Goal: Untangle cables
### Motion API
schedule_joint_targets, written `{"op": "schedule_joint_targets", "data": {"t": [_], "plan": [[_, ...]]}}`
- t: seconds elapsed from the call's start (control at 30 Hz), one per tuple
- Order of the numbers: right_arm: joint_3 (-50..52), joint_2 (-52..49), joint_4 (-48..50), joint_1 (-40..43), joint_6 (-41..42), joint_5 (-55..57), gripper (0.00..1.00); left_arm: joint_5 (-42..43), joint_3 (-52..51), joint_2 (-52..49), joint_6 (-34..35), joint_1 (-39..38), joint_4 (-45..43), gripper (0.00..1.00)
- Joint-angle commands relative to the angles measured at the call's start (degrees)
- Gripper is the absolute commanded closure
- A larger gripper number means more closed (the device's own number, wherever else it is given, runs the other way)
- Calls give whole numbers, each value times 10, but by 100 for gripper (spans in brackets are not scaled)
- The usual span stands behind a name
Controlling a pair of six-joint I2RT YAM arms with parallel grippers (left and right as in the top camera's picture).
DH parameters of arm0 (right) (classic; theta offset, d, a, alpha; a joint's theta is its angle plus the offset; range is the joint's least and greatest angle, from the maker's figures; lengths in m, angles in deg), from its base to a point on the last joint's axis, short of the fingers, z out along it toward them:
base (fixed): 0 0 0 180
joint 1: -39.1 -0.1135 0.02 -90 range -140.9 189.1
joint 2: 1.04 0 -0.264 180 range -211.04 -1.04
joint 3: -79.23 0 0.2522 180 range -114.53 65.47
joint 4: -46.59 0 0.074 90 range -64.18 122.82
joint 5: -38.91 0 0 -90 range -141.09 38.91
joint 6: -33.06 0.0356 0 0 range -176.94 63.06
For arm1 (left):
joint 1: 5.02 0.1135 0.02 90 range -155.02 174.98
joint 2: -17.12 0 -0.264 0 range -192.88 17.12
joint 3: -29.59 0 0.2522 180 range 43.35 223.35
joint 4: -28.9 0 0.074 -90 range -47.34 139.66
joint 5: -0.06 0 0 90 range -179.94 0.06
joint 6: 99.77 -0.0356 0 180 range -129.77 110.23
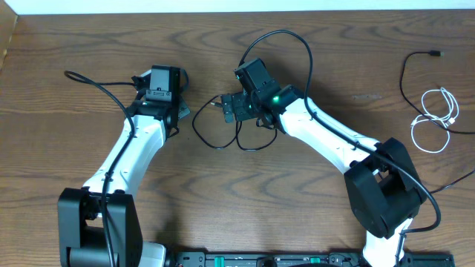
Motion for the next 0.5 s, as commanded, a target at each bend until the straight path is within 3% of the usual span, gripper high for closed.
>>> {"op": "schedule_joint_targets", "data": {"t": [0.0, 0.47], "plan": [[1, -2, 1, -8, 4, 11, 1, -16, -7, -2, 3, 0, 1, 85], [2, -2, 2, -13, 4, 11, 1, -16, -7, -2, 3, 0, 0, 85]]}}
